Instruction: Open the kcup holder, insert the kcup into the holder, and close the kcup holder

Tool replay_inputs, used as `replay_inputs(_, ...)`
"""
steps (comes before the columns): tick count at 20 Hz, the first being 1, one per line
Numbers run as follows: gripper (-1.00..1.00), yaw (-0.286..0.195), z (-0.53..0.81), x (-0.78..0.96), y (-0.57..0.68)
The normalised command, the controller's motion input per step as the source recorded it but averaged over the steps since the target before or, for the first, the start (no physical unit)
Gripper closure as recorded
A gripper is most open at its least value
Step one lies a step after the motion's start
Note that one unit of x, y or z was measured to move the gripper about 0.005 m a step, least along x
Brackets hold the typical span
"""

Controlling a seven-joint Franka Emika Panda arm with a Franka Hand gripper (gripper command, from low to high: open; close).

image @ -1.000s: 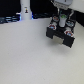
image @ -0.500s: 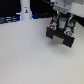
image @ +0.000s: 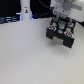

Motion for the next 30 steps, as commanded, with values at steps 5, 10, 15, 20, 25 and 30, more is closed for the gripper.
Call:
replay_inputs(5, -1.00, 0.073, 0.27, 0.12, 0.04)
replay_inputs(10, -1.00, 0.076, 0.40, 0.18, -0.08)
replay_inputs(15, -1.00, 0.074, 0.51, 0.34, -0.31)
replay_inputs(20, -1.00, 0.063, 0.34, 0.46, -0.43)
replay_inputs(25, -1.00, 0.039, 0.22, 0.56, -0.43)
replay_inputs(30, -1.00, 0.025, 0.13, 0.62, -0.40)
